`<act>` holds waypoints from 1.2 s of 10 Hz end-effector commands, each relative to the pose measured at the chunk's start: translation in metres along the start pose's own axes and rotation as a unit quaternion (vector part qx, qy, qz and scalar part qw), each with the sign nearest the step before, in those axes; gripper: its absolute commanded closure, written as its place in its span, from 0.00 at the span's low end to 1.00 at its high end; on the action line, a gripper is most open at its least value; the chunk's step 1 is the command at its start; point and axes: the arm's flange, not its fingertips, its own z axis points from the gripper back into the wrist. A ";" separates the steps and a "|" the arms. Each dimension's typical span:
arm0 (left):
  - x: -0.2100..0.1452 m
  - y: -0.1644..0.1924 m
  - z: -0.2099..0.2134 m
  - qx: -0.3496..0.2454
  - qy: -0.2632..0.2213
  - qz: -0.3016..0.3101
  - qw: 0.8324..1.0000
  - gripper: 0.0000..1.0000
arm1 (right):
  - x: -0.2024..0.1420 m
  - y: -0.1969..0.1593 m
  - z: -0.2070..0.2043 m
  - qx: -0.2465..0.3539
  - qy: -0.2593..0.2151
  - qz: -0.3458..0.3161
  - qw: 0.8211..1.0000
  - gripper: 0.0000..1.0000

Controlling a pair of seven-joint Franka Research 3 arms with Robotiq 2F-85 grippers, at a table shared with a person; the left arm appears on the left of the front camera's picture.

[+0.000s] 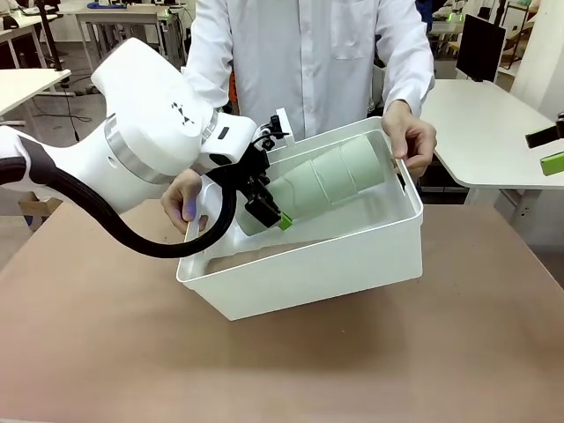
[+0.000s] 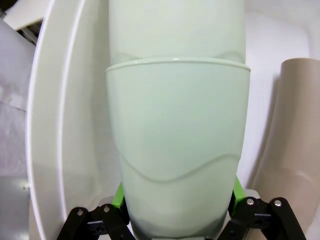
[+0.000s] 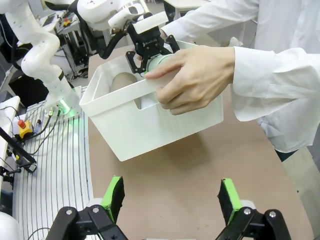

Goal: Stack the cups and store them in the basket.
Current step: Place the stack of Reusable plastic cups into the Pantry Basket.

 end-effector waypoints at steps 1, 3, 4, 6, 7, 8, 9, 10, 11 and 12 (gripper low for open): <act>0.000 0.000 -0.010 0.006 0.003 0.006 1.000 0.15 | 0.000 -0.001 0.000 0.001 -0.008 0.012 1.000 0.00; -0.003 0.000 -0.022 0.009 0.010 0.001 1.000 0.15 | 0.000 -0.001 0.000 0.001 -0.008 0.012 1.000 0.00; -0.004 0.001 -0.026 0.008 0.014 0.003 1.000 0.15 | 0.000 -0.001 0.000 0.001 -0.008 0.012 1.000 0.00; -0.004 0.000 -0.029 0.008 0.014 0.004 1.000 0.15 | 0.000 -0.001 0.000 0.001 -0.008 0.012 1.000 0.00; -0.004 -0.001 -0.026 0.004 0.013 -0.007 1.000 0.00 | 0.000 -0.001 0.000 0.001 -0.008 0.012 1.000 0.00; -0.003 -0.001 -0.021 0.000 0.007 -0.008 1.000 0.00 | 0.000 -0.001 0.000 0.001 -0.008 0.012 1.000 0.00; -0.002 0.000 -0.012 -0.004 0.000 -0.006 1.000 0.00 | 0.000 -0.001 0.000 0.001 -0.008 0.012 1.000 0.00; -0.001 0.001 -0.005 -0.008 0.001 -0.005 1.000 0.00 | 0.000 -0.001 0.000 0.001 -0.008 0.012 1.000 0.00; -0.001 0.001 0.003 -0.016 0.000 -0.003 1.000 0.00 | 0.000 -0.001 0.000 0.001 -0.008 0.012 1.000 0.00; -0.001 0.002 0.014 -0.028 0.001 -0.002 1.000 0.00 | 0.000 -0.001 0.000 0.001 -0.008 0.012 1.000 0.00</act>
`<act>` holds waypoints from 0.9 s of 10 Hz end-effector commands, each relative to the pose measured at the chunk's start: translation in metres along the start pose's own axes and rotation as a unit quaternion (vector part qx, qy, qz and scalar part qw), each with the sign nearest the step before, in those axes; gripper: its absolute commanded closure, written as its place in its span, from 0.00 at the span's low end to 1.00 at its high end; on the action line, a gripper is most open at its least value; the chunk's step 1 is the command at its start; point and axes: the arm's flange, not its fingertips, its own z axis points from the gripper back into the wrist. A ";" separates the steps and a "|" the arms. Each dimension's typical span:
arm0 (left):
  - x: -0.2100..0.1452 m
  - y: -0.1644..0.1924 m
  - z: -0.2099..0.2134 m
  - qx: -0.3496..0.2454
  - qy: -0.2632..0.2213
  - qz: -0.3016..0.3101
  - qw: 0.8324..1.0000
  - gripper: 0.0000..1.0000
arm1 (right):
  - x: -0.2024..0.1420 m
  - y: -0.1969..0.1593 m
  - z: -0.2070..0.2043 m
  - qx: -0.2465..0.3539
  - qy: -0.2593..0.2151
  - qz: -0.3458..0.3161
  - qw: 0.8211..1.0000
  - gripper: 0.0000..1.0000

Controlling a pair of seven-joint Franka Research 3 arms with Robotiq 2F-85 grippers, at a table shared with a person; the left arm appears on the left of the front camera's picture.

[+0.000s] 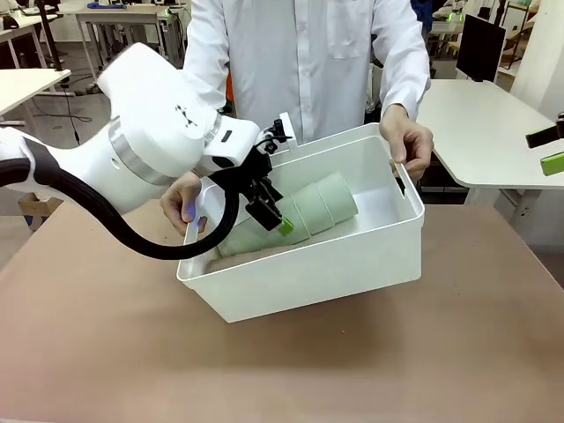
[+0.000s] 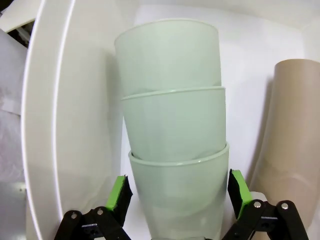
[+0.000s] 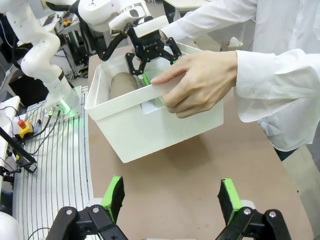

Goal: Stack the cups and store them in the basket.
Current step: Place the stack of Reusable plastic cups into the Pantry Basket.

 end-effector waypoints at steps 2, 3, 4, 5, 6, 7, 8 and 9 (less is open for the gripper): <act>-0.002 0.005 0.053 -0.031 0.000 -0.001 1.000 0.00 | 0.000 -0.001 -0.001 0.000 -0.009 0.012 1.000 0.00; -0.004 0.006 0.078 -0.036 -0.009 -0.001 0.999 0.00 | 0.000 -0.001 -0.001 0.000 -0.009 0.012 1.000 0.00; -0.008 0.009 0.104 -0.053 -0.022 0.001 0.998 0.00 | 0.000 -0.001 -0.001 0.000 -0.009 0.012 1.000 0.00; -0.017 0.012 0.132 -0.056 -0.040 -0.003 0.998 0.00 | 0.000 -0.001 -0.001 0.000 -0.009 0.012 1.000 0.00; -0.030 0.014 0.165 -0.063 -0.071 0.002 0.995 0.00 | 0.000 -0.001 -0.001 0.000 -0.009 0.012 1.000 0.00; -0.047 0.013 0.194 -0.061 -0.084 0.006 0.995 0.00 | 0.000 -0.001 -0.001 0.000 -0.009 0.012 1.000 0.00; -0.068 0.013 0.225 -0.059 -0.096 0.013 0.994 0.00 | 0.000 -0.001 -0.001 0.000 -0.009 0.012 1.000 0.00; -0.094 0.013 0.254 -0.055 -0.108 0.021 0.992 0.00 | 0.000 -0.001 -0.001 0.000 -0.009 0.012 1.000 0.00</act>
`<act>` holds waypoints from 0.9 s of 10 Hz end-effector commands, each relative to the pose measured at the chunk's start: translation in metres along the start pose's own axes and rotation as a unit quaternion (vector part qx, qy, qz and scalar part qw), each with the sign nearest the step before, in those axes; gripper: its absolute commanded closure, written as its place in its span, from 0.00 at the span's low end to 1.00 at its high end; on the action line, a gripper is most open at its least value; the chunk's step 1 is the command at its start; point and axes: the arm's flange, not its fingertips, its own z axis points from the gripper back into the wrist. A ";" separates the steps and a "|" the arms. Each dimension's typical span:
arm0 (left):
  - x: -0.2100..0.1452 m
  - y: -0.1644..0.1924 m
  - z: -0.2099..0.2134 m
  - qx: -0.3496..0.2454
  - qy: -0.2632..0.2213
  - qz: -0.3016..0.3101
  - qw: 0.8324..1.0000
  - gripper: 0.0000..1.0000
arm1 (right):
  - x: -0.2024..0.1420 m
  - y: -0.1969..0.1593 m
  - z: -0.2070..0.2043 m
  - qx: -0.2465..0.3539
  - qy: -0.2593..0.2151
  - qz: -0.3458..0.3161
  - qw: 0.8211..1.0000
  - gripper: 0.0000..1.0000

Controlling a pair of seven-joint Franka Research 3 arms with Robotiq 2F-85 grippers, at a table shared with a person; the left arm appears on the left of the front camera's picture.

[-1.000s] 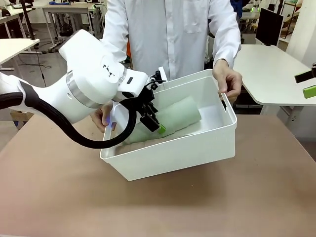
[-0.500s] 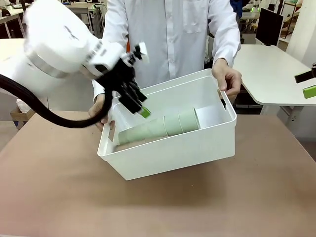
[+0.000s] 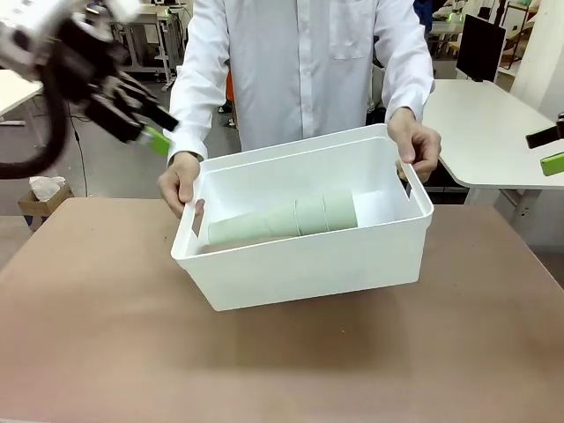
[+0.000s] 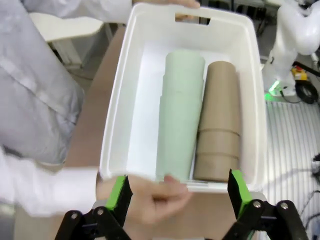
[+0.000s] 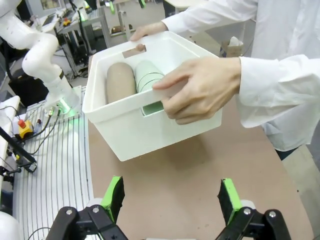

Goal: Stack the cups and store them in the basket.
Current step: Place the stack of Reusable plastic cups into the Pantry Basket.

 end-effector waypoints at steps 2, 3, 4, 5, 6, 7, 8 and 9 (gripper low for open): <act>-0.074 -0.003 0.076 0.013 -0.074 0.021 0.997 0.00 | 0.000 -0.001 -0.001 0.001 -0.010 0.013 1.000 0.00; -0.095 -0.004 0.090 0.014 -0.099 0.025 0.995 0.00 | 0.000 -0.001 -0.001 0.001 -0.010 0.013 1.000 0.00; -0.110 -0.007 0.097 0.015 -0.110 0.022 0.994 0.00 | 0.000 -0.001 -0.001 0.001 -0.010 0.013 1.000 0.00; -0.119 -0.013 0.104 0.016 -0.123 0.011 0.992 0.00 | 0.000 -0.001 -0.001 0.001 -0.010 0.013 1.000 0.00; -0.121 -0.019 0.107 0.022 -0.137 -0.004 0.990 0.00 | 0.000 -0.001 -0.001 0.001 -0.010 0.013 1.000 0.00; -0.121 -0.011 0.113 0.023 -0.102 0.030 0.994 0.00 | 0.000 -0.001 -0.001 0.001 -0.010 0.013 1.000 0.00; -0.121 -0.011 0.113 0.023 -0.102 0.030 0.994 0.00 | 0.000 -0.001 -0.001 0.001 -0.010 0.013 1.000 0.00; -0.121 -0.011 0.113 0.023 -0.102 0.030 0.994 0.00 | 0.000 -0.001 -0.001 0.001 -0.010 0.013 1.000 0.00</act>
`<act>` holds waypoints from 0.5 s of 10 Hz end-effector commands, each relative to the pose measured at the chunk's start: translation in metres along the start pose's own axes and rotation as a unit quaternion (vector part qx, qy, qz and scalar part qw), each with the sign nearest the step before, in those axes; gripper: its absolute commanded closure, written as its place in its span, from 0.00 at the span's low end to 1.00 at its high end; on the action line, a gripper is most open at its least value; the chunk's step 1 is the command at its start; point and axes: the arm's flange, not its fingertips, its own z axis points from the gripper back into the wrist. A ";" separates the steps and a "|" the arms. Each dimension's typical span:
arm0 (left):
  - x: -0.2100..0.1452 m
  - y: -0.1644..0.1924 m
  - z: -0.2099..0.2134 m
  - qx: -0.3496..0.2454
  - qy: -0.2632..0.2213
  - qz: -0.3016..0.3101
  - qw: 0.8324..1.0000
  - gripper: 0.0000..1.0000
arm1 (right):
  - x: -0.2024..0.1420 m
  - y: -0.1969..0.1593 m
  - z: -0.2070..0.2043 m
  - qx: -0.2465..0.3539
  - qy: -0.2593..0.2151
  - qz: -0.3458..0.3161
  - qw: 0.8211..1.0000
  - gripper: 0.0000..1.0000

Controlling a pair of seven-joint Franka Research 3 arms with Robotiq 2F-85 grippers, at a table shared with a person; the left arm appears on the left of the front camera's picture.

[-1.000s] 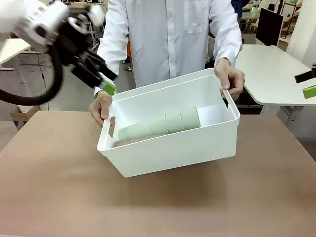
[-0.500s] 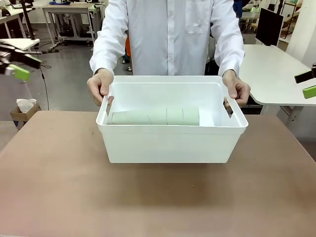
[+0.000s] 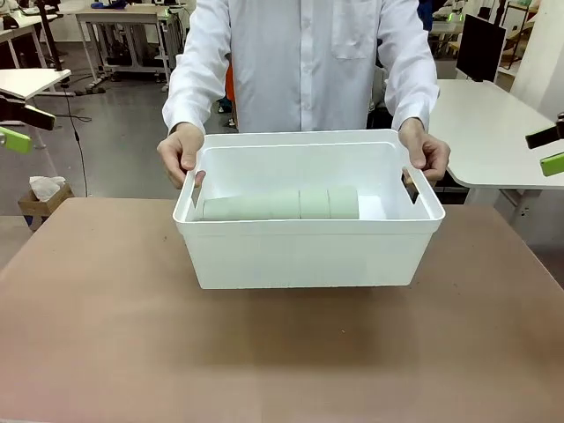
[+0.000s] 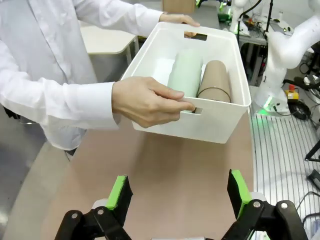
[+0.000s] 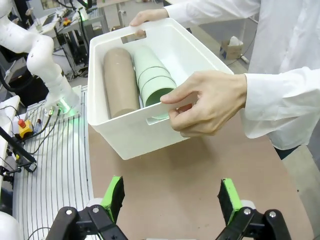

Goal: Stack the cups and store them in the basket.
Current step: Place the stack of Reusable plastic cups into the Pantry Basket.

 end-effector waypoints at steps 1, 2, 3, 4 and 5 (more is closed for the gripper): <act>0.005 0.001 0.000 -0.002 0.002 0.005 1.000 0.00 | 0.000 -0.001 0.000 0.000 -0.011 0.013 1.000 0.00; 0.005 0.001 0.000 -0.002 0.002 0.005 1.000 0.00 | 0.000 -0.001 0.000 0.000 -0.011 0.013 1.000 0.00; 0.005 0.001 0.000 -0.002 0.002 0.005 1.000 0.00 | 0.000 -0.001 0.000 0.000 -0.011 0.013 1.000 0.00; 0.005 0.001 0.000 -0.002 0.002 0.005 1.000 0.00 | 0.000 -0.001 0.000 0.000 -0.011 0.013 1.000 0.00; 0.005 0.001 0.000 -0.002 0.002 0.005 1.000 0.00 | 0.000 -0.001 0.000 0.000 -0.011 0.013 1.000 0.00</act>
